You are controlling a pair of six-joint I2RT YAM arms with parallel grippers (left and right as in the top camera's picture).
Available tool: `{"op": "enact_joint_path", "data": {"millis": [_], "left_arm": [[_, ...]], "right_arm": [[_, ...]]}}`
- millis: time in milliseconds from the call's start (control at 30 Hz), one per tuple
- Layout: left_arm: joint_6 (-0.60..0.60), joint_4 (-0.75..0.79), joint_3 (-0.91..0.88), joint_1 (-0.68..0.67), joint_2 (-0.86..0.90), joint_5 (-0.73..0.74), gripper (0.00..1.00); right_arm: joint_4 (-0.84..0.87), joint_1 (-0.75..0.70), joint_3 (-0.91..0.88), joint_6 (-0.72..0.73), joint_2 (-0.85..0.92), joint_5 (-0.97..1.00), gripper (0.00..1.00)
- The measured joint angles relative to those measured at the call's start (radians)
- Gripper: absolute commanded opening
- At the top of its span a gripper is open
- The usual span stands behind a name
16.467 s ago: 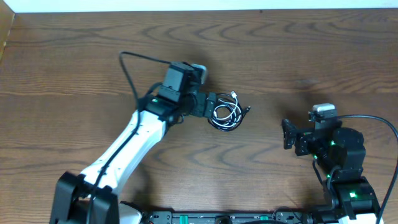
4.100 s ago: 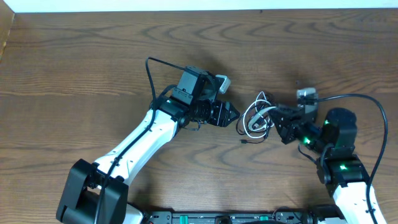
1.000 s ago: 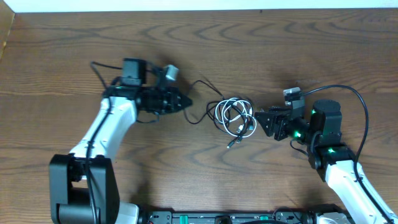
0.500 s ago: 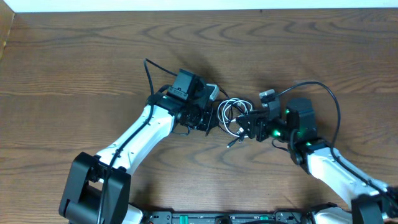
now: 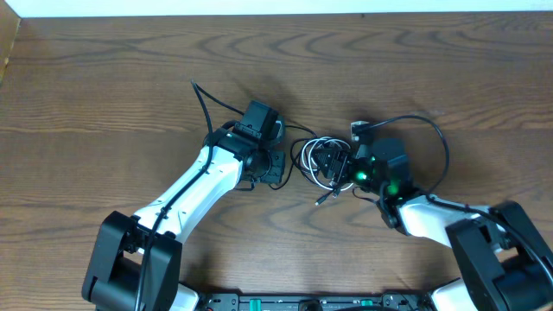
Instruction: Untangle cables
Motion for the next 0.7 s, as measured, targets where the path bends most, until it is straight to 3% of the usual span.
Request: {"op": "enact_joint_path", "data": {"millis": [67,200,267,333,700], "left_arm": [[-0.007,0.000,0.000,0.000,0.000,-0.008,0.07],[-0.018,-0.002,0.000,0.000,0.000,-0.023,0.07],[-0.018,-0.005,0.000,0.000,0.000,-0.025,0.07],[-0.018,-0.013,0.000,0.000,0.000,-0.024,0.07],[-0.018,-0.029,0.000,0.005,0.000,-0.095,0.07]], "right_arm": [[0.039,0.013,-0.001,0.032,0.038,0.032,0.56],[0.264,0.031,-0.002,0.076,0.125,0.072,0.39],[0.346,0.033,0.002,0.084,0.153,0.076,0.16],[0.364,0.033,0.003,0.089,0.170,0.076,0.01],[0.369,-0.016,0.003,0.041,0.178,-0.172,0.01]]}}
